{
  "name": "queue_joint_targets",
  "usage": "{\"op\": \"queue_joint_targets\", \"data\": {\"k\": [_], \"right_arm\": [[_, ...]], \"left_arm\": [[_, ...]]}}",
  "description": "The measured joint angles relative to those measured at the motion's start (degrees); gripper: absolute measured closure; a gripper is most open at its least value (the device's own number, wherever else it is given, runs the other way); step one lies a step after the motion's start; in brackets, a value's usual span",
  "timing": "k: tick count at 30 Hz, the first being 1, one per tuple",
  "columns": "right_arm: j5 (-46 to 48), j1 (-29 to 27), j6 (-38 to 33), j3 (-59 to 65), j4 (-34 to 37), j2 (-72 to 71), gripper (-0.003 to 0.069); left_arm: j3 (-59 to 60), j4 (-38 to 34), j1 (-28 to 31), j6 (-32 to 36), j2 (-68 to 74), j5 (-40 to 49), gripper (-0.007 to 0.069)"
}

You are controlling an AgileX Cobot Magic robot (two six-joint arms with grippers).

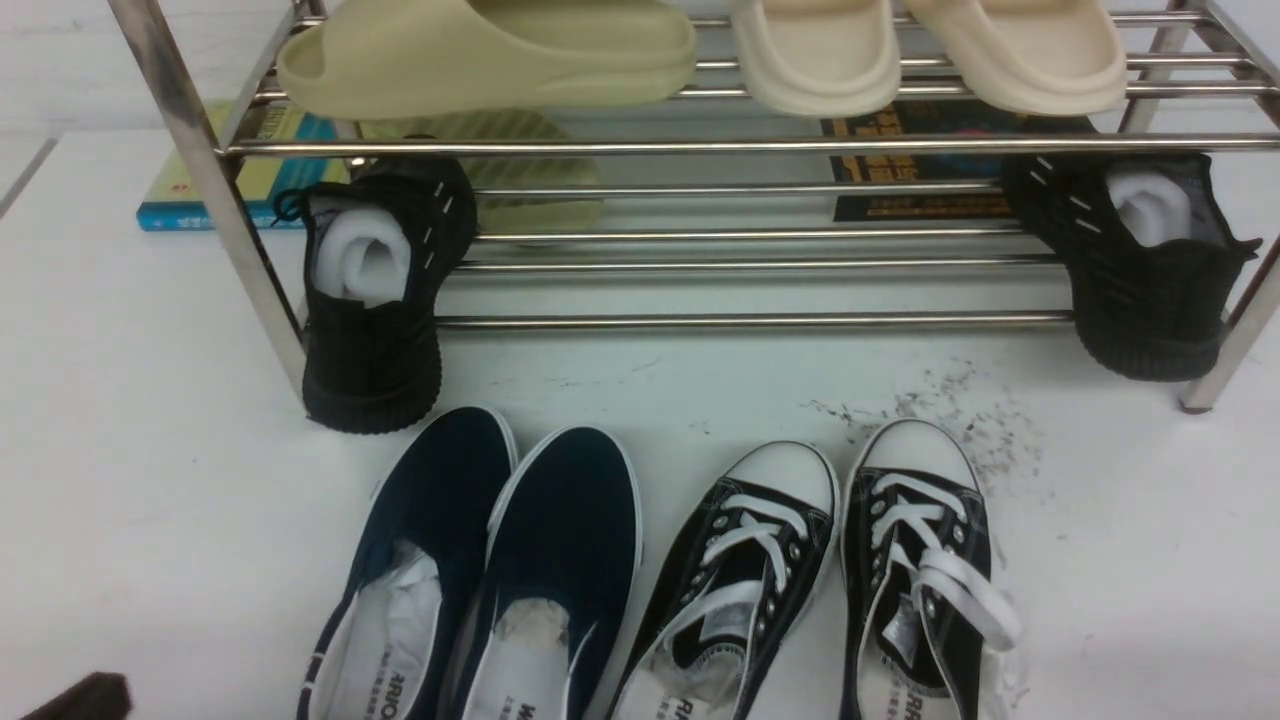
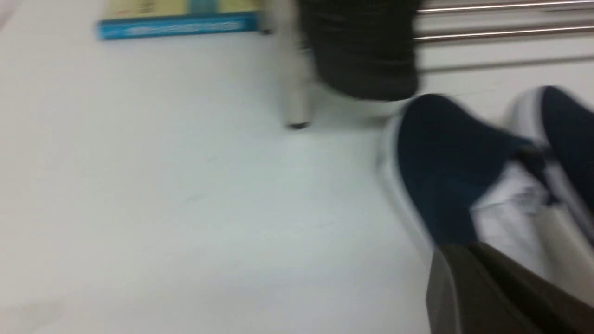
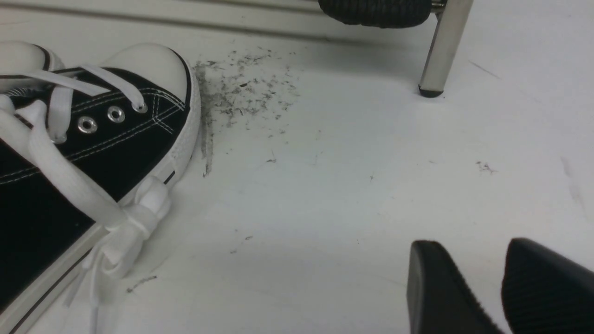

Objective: Take the shoes off the shelf with your hand on the white table.

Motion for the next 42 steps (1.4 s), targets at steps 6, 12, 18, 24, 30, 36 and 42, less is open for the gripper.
{"op": "queue_joint_targets", "data": {"k": [6, 12, 18, 24, 30, 36, 42], "right_arm": [[0.00, 0.00, 0.00, 0.00, 0.00, 0.00, 0.0419], [0.00, 0.00, 0.00, 0.00, 0.00, 0.00, 0.0419], [0.00, 0.00, 0.00, 0.00, 0.00, -0.02, 0.0419], [0.00, 0.00, 0.00, 0.00, 0.00, -0.06, 0.0419], [0.00, 0.00, 0.00, 0.00, 0.00, -0.06, 0.0419], [0.00, 0.00, 0.00, 0.00, 0.00, -0.06, 0.0419], [0.00, 0.00, 0.00, 0.00, 0.00, -0.06, 0.0419]], "left_arm": [[2.18, 1.82, 7.41, -4.30, -0.11, -0.25, 0.0585], [4.01, 3.54, 7.43, -6.13, -0.11, -0.47, 0.0579], [4.01, 3.37, 7.43, -6.31, -0.11, -0.47, 0.0573], [4.01, 3.30, 7.43, -6.31, -0.11, -0.47, 0.0571], [4.06, 3.44, 7.43, -6.31, -0.11, -0.47, 0.0561], [4.06, 3.66, 7.43, -6.31, -0.11, -0.47, 0.0555], [4.06, 3.76, 7.43, -6.31, -0.11, -0.52, 0.0554]]}}
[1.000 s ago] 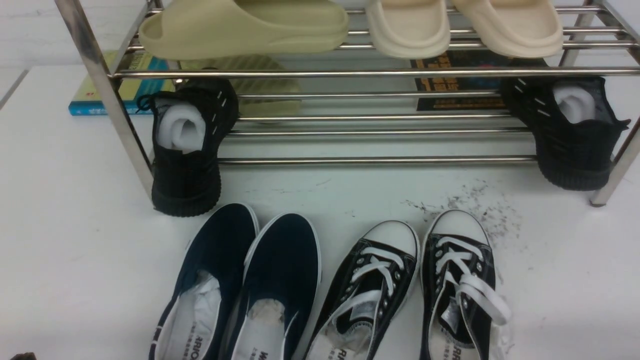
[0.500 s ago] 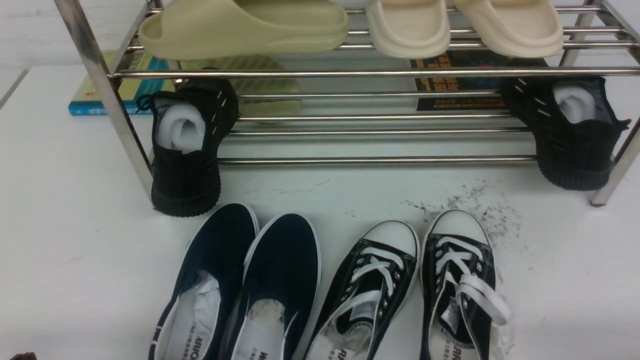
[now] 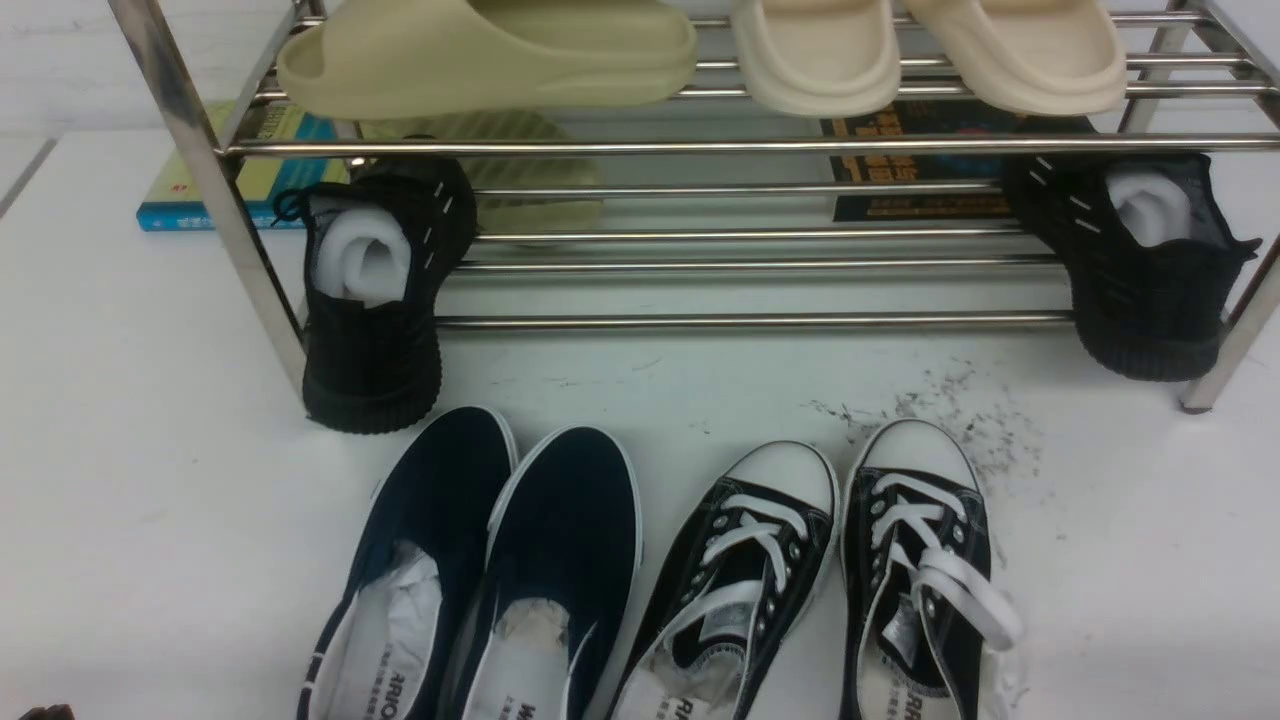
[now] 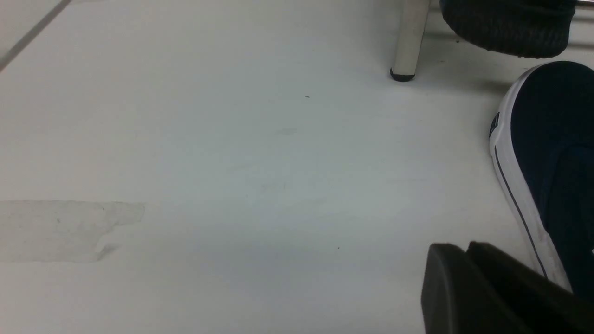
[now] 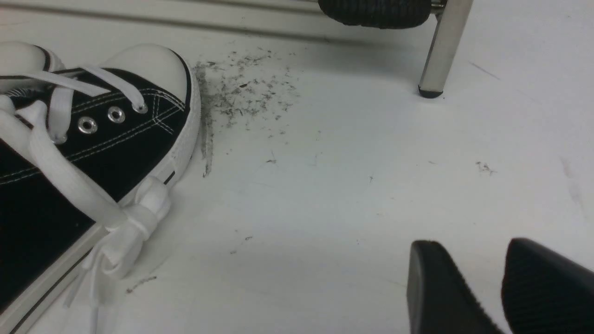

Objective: Take the shoes off the shelf with your hand on the white table.

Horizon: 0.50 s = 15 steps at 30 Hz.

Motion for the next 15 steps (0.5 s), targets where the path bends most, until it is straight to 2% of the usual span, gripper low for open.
{"op": "queue_joint_targets", "data": {"k": [15], "right_arm": [[0.00, 0.00, 0.00, 0.00, 0.00, 0.00, 0.0419]], "left_arm": [[0.00, 1.30, 0.00, 0.00, 0.00, 0.00, 0.0545]]}}
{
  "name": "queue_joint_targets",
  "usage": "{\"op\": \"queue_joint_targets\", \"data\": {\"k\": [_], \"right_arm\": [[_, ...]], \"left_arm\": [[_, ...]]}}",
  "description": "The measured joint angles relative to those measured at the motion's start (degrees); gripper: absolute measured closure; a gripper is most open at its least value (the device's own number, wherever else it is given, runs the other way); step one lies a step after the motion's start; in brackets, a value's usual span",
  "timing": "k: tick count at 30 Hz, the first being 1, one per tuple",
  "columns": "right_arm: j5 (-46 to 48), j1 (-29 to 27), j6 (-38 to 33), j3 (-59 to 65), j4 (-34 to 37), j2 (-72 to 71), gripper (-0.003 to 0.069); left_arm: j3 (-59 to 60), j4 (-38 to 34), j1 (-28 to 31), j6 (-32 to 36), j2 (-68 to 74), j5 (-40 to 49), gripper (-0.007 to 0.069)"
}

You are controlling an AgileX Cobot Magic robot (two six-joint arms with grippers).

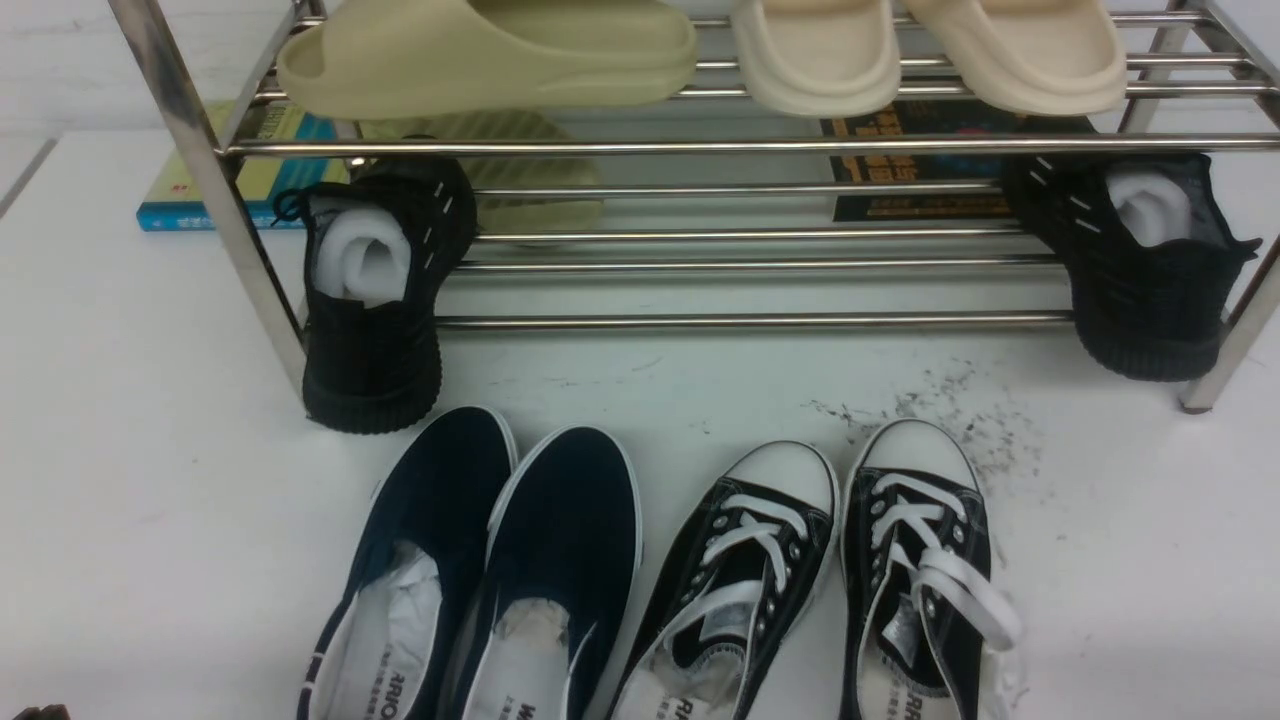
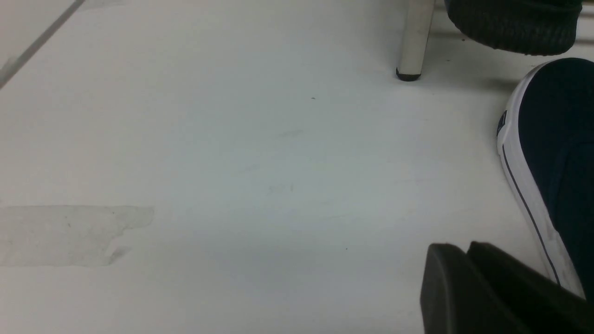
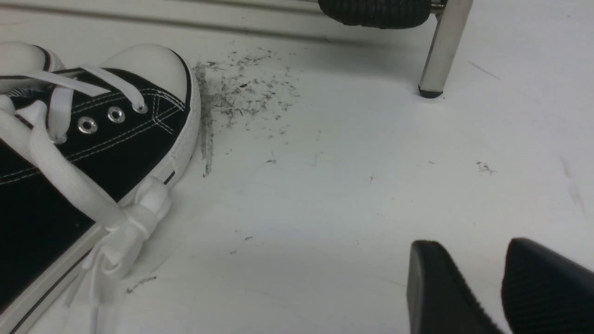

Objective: Take the shoes off the shelf with your hand on the white table.

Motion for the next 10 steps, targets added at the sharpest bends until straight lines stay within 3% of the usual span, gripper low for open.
{"op": "queue_joint_targets", "data": {"k": [10], "right_arm": [[0.00, 0.00, 0.00, 0.00, 0.00, 0.00, 0.0419]], "left_arm": [[0.00, 0.00, 0.00, 0.00, 0.00, 0.00, 0.0535]]}}
